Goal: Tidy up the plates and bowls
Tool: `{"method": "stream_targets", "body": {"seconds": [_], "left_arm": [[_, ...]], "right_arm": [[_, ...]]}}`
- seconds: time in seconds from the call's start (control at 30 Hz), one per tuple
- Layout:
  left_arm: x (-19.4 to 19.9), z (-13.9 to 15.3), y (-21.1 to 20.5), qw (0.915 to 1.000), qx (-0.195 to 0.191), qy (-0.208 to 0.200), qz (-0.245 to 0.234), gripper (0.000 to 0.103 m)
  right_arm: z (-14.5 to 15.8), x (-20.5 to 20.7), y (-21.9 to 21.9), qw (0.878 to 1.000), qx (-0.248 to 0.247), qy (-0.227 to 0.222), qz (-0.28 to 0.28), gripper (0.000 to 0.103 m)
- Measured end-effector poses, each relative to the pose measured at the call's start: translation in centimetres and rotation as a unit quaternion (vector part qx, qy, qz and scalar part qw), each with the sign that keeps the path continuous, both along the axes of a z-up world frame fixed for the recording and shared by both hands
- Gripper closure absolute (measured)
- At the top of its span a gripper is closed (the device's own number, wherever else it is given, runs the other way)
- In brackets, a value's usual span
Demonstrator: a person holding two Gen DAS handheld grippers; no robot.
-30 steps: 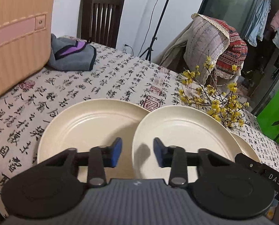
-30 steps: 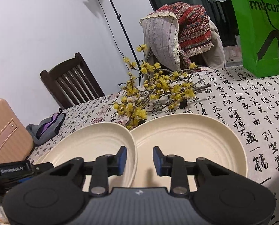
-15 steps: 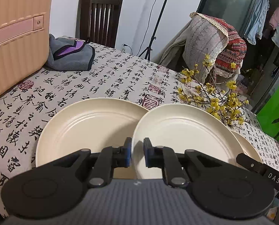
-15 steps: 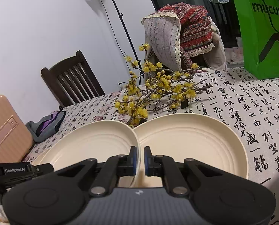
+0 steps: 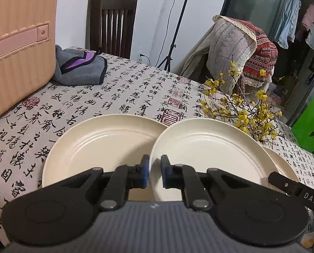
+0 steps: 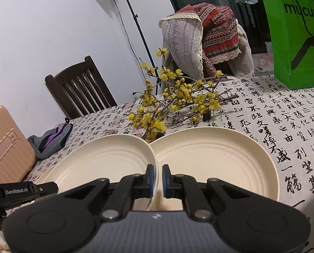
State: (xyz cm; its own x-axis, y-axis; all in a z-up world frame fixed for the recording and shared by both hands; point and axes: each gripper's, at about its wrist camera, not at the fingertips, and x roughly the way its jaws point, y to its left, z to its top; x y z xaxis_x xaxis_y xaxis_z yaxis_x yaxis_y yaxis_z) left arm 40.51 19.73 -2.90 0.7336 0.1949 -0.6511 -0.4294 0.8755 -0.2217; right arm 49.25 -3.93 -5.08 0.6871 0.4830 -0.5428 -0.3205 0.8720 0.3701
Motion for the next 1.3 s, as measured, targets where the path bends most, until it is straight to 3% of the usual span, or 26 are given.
{"method": "stream_targets", "body": {"seconds": [1.3], "left_arm": [[-0.24, 0.31, -0.4, 0.9999, -0.012, 0.003, -0.004, 0.092]], "right_arm": [[0.64, -0.63, 0.27, 0.999, -0.034, -0.019, 0.002, 0.098]]}}
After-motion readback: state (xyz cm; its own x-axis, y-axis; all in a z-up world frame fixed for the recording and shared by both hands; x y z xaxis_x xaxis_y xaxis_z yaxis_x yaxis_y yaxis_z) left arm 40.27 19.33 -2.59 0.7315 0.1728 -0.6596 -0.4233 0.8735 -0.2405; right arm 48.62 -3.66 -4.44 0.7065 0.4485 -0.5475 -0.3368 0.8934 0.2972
